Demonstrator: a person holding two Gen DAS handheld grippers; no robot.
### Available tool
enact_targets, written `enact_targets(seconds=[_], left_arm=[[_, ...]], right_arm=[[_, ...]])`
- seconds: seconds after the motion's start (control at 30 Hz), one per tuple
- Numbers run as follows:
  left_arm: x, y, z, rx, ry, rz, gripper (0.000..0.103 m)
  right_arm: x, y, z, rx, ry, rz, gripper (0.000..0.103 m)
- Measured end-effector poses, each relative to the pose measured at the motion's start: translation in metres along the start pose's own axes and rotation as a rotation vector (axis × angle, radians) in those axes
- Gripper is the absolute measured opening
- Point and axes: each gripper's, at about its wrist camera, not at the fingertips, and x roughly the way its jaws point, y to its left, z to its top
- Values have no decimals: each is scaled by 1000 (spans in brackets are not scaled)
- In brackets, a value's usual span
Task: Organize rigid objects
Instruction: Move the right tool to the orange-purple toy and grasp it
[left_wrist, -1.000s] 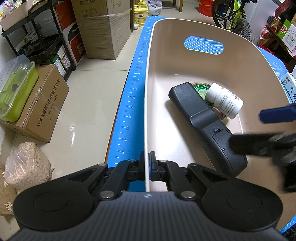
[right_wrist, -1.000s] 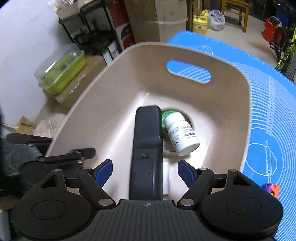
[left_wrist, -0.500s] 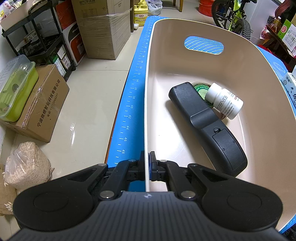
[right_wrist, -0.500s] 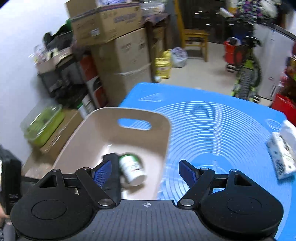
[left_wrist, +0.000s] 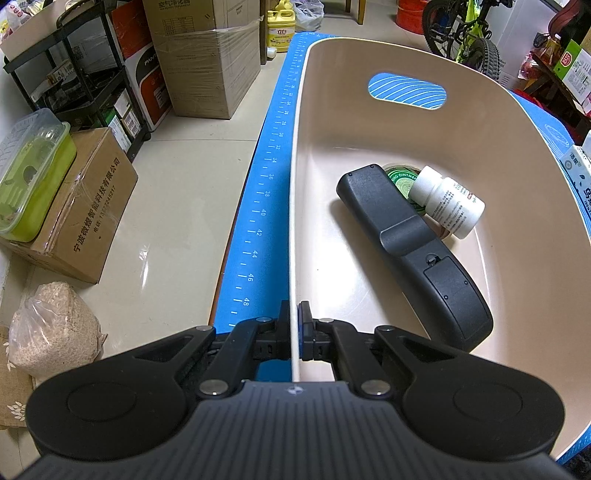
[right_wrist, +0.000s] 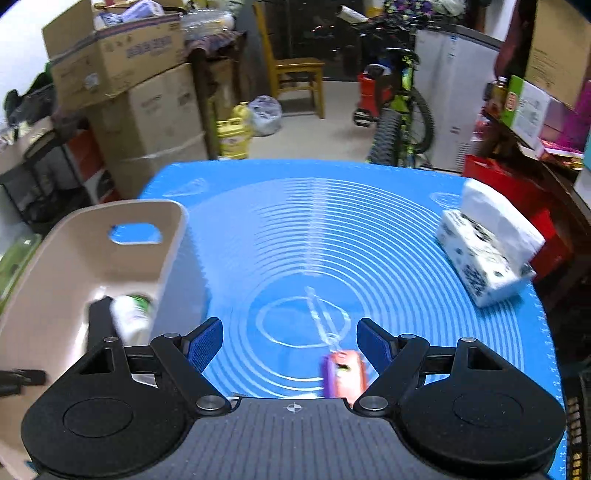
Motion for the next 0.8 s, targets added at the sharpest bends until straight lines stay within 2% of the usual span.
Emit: enact_targets(seconds=[0.43,0.8], left_arm=[[0,0,0,0,0,0,4],[0,0,0,0,0,0,4]], right_arm=[[43,-19,-36,-19,107,-58,81],[81,-26,-29,-15,138,-72,69]])
